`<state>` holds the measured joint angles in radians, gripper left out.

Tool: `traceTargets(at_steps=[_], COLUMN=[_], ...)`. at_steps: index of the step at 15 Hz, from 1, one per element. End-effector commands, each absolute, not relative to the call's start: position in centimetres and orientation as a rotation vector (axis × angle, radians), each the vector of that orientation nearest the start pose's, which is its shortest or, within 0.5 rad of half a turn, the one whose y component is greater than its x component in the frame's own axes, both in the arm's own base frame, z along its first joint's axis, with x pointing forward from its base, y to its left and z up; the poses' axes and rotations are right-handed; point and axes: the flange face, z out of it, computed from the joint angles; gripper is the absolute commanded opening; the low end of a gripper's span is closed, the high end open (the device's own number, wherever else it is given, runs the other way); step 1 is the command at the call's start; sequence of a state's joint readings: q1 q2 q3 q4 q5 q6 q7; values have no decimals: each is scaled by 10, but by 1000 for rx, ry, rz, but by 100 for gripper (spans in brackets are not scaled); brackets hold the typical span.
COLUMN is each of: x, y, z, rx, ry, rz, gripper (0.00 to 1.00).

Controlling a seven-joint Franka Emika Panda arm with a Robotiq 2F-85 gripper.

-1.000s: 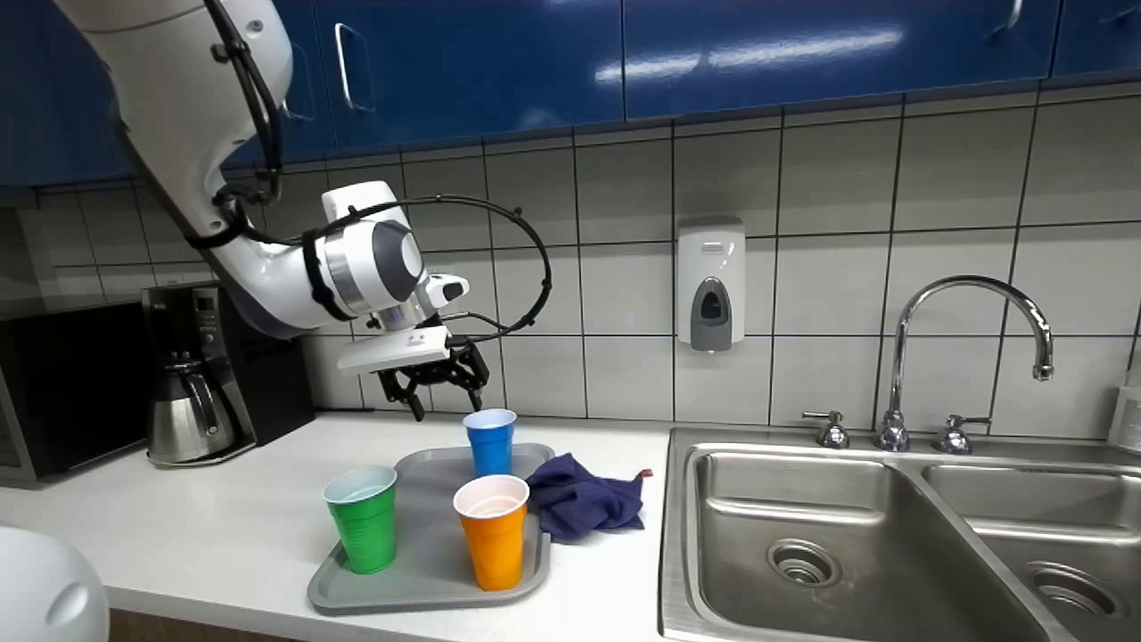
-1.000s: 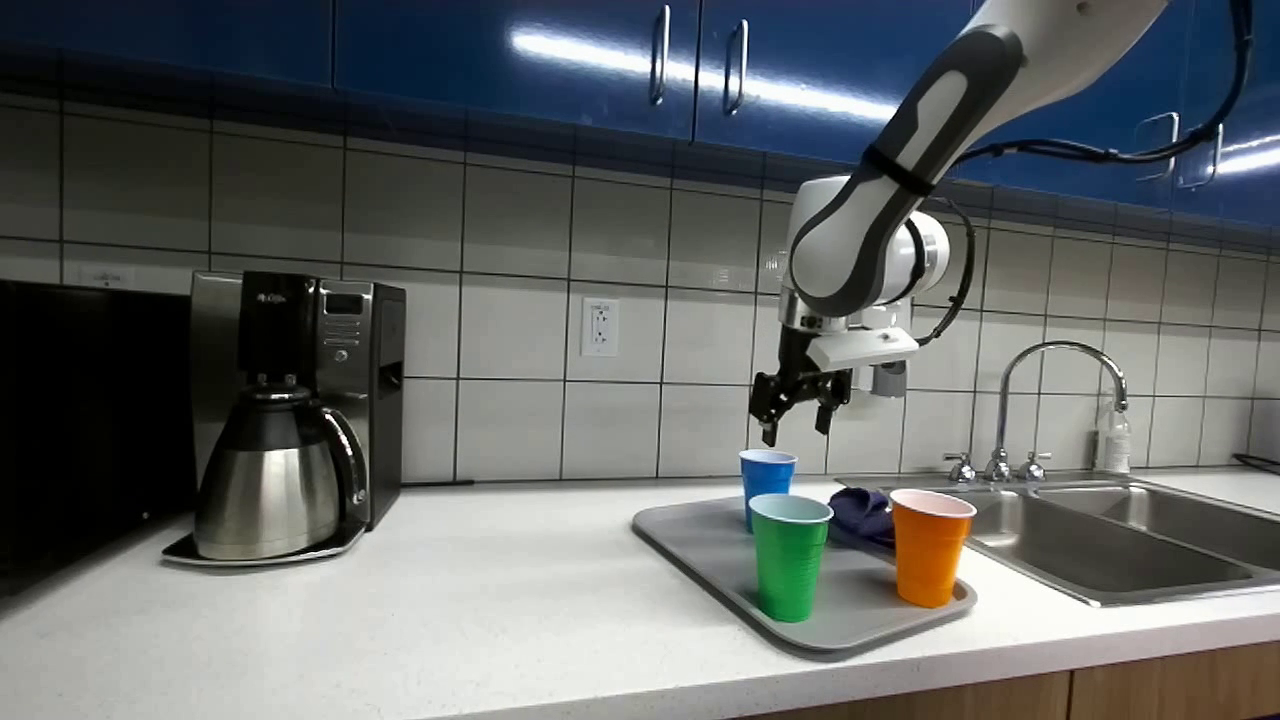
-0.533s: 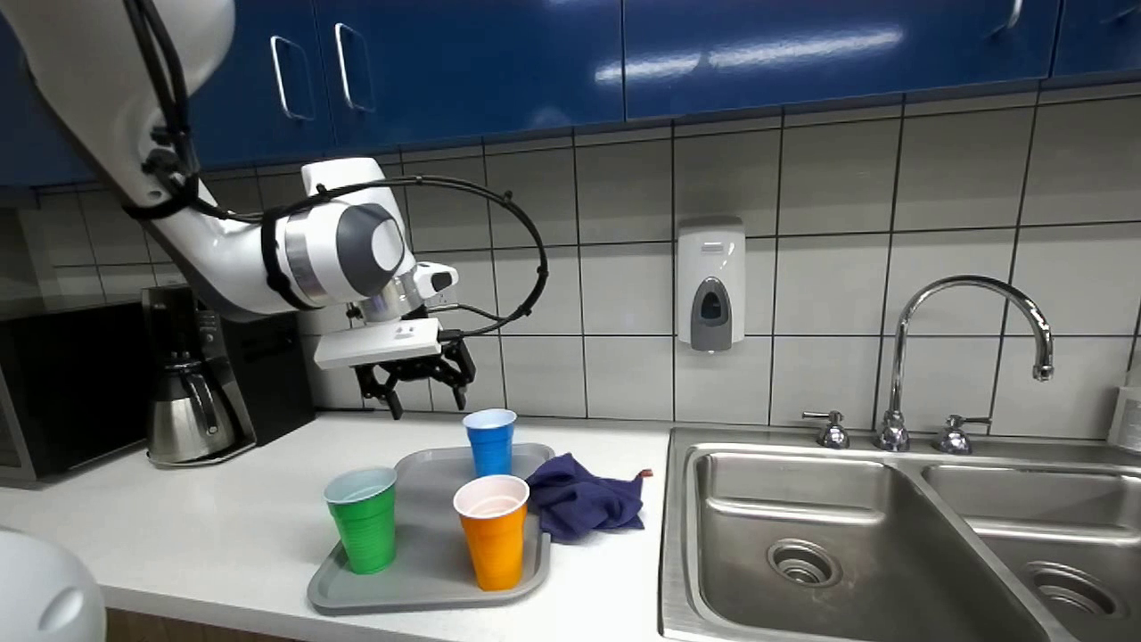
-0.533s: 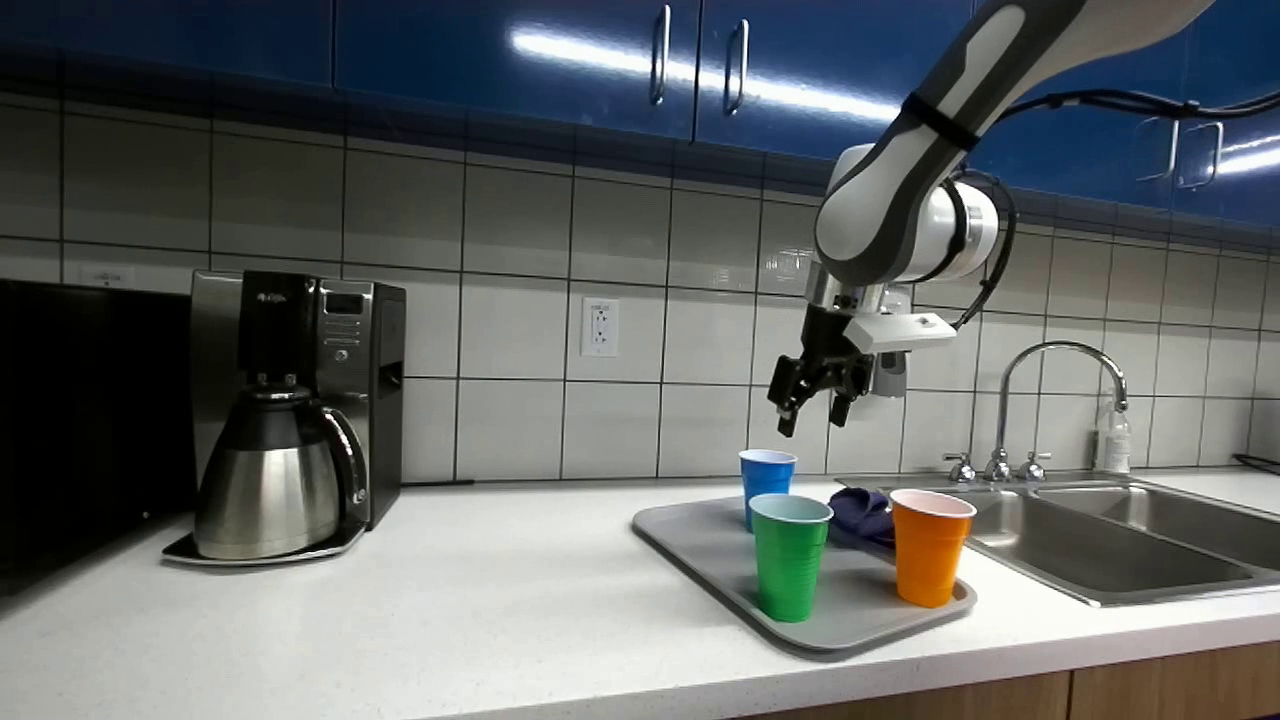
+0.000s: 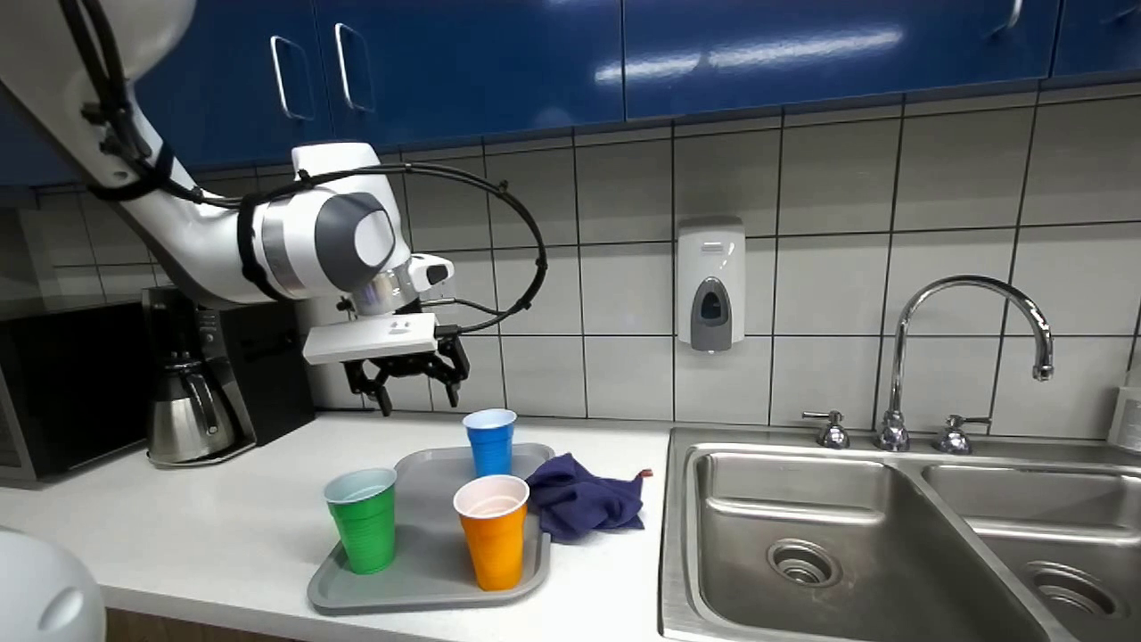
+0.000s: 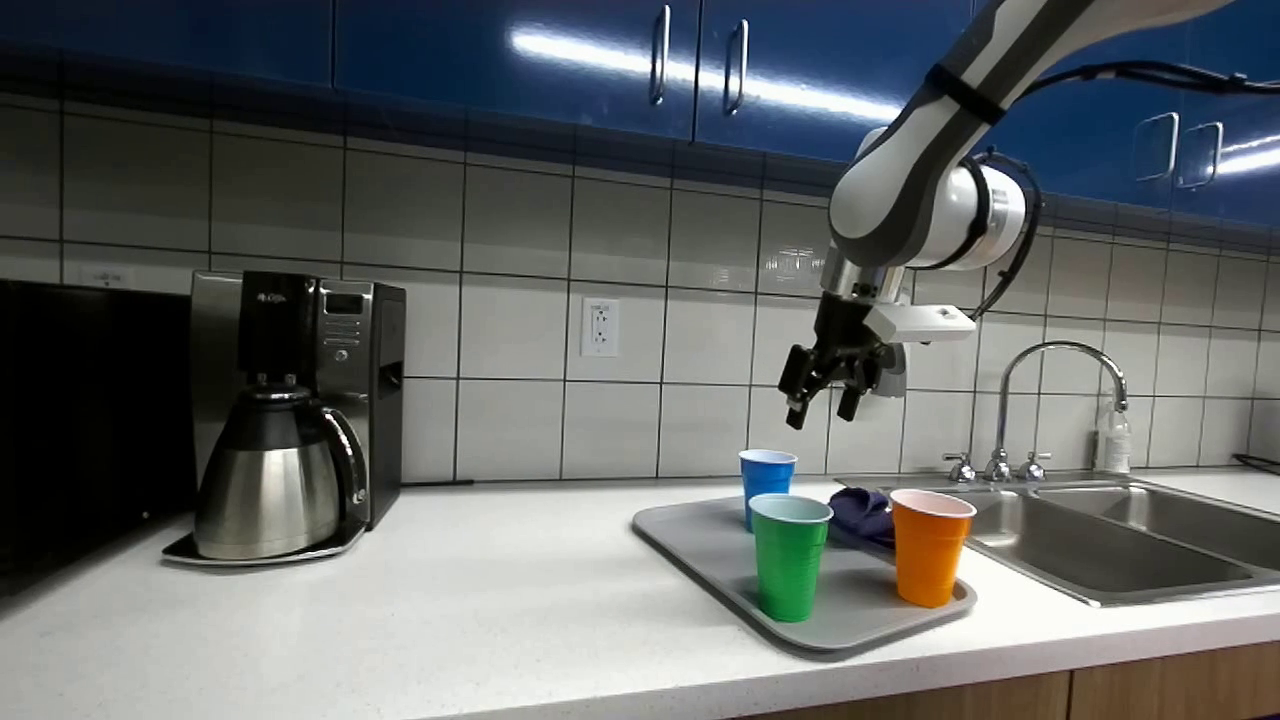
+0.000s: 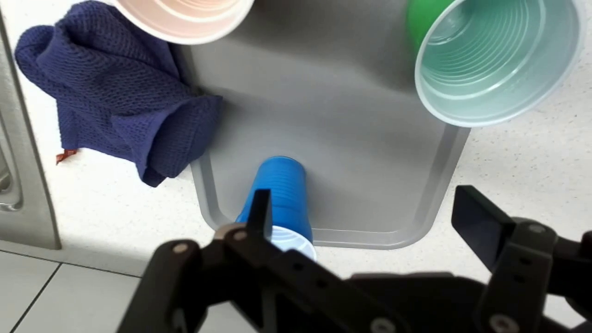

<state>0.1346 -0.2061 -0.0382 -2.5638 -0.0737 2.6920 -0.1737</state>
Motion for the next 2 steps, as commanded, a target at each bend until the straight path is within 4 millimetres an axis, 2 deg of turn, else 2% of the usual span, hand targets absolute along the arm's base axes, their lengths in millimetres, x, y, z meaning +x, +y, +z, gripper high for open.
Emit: traceTargets(at_steps=[1,2], x=[461,461], y=[47,47], z=[373,373], rx=[-3103,-3103], ry=[-517,-517], rz=[-526,-525], gripper=[100,100])
